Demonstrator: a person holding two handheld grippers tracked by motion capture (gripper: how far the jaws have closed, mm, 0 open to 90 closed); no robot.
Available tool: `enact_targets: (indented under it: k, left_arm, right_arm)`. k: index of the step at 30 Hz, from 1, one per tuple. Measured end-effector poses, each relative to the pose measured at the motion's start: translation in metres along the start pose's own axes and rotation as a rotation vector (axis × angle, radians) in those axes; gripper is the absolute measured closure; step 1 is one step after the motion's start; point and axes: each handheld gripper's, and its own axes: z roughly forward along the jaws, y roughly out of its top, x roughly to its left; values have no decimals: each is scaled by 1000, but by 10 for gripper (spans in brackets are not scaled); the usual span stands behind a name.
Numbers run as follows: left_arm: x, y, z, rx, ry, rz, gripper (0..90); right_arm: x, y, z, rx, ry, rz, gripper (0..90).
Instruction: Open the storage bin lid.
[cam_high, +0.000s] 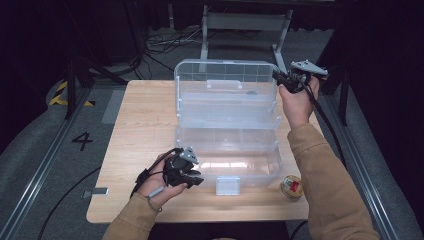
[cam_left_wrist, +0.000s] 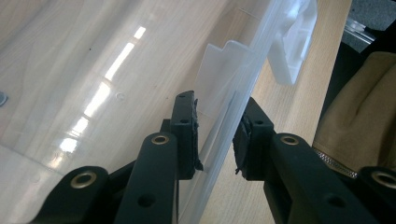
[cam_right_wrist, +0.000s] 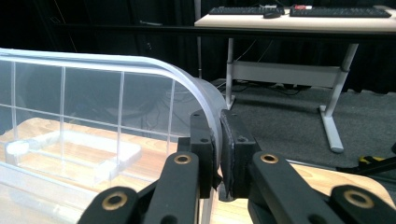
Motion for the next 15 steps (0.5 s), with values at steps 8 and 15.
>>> enact_targets:
  k: [8,15]
  left_arm:
    - [0,0,0,0,1,-1,723]
    - [0,0,0,-1,0,2,723]
  right_arm:
    - [-8,-2,18,40,18,28,852]
    - [-13,-5,31,69,17,36,854]
